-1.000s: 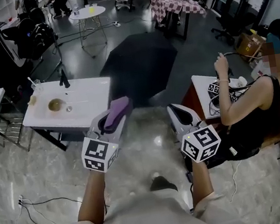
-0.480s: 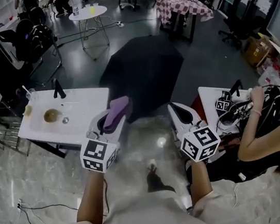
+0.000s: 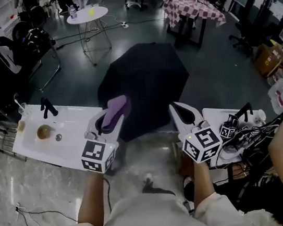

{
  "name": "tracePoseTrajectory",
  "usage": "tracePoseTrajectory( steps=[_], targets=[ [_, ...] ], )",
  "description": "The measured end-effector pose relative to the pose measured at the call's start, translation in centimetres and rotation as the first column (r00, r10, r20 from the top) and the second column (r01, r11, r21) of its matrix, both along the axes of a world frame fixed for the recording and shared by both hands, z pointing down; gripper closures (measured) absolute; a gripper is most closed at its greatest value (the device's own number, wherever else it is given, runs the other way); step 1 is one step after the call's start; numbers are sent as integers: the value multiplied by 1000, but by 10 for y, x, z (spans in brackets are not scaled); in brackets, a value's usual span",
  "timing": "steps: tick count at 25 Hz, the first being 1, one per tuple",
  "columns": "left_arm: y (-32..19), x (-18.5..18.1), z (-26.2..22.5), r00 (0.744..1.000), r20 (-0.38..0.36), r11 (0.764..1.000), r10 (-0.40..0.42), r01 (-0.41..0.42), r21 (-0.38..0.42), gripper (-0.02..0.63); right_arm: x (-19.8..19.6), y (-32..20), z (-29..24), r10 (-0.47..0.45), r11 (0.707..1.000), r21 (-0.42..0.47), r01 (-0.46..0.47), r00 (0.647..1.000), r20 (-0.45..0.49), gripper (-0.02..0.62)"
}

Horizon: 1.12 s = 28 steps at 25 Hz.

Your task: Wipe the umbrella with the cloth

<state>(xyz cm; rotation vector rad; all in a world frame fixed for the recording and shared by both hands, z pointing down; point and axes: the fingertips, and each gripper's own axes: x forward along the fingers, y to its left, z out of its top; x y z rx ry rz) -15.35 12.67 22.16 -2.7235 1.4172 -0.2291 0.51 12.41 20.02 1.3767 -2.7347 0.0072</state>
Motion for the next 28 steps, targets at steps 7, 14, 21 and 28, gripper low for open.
tracePoseTrajectory(
  steps=[7, 14, 21, 28],
  targets=[
    [-58, 30, 1, 1000, 2, 1000, -19, 19, -11, 482, 32, -61, 4, -9, 1000, -23, 9, 1000, -4, 592],
    [-103, 57, 5, 999, 7, 999, -38, 38, -23, 482, 61, -106, 14, -21, 998, -65, 20, 1000, -14, 592],
    [-144, 80, 18, 998, 6, 998, -56, 56, -42, 482, 93, -149, 34, -7, 997, -76, 1, 996, -86, 589],
    [-175, 92, 29, 998, 25, 996, -59, 60, -66, 480, 126, -181, 46, 70, 992, -98, -75, 996, -47, 581]
  ],
)
